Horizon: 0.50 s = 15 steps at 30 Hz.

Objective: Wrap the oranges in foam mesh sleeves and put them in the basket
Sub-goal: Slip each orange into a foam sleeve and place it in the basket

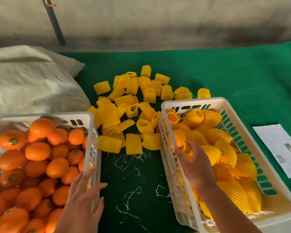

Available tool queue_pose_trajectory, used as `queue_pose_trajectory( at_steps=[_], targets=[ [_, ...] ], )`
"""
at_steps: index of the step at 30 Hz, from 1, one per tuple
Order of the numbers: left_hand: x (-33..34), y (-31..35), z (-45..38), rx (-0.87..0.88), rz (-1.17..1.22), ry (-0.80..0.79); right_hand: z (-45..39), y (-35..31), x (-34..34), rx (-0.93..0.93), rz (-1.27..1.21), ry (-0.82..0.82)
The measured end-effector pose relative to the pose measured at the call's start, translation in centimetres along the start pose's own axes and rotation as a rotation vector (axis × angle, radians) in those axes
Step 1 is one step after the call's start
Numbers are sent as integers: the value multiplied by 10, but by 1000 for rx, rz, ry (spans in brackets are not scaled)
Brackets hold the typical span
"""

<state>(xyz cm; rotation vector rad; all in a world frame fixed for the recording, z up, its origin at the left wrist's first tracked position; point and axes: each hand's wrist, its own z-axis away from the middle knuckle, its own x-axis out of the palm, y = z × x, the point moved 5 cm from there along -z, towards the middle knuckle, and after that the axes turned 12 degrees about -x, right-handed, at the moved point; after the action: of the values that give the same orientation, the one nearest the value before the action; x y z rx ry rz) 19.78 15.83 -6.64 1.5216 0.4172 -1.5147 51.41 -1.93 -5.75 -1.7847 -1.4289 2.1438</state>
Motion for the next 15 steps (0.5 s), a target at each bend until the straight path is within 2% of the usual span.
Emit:
queue_pose_trajectory(
  at_steps=[3,7,9,15],
  targets=[
    [3,-10,17,-32,73,-36,31,-11,29,-47,-3,-121],
    [-2,-20,17,-27,198,-1,27,-7,27,-40,84,-87],
    [-7,-31,11,-85,246,41,29,-10,29,-42,93,-92],
    [-31,-102,-22,-275,120,149,32,-14,26,-79,137,-176]
  ],
)
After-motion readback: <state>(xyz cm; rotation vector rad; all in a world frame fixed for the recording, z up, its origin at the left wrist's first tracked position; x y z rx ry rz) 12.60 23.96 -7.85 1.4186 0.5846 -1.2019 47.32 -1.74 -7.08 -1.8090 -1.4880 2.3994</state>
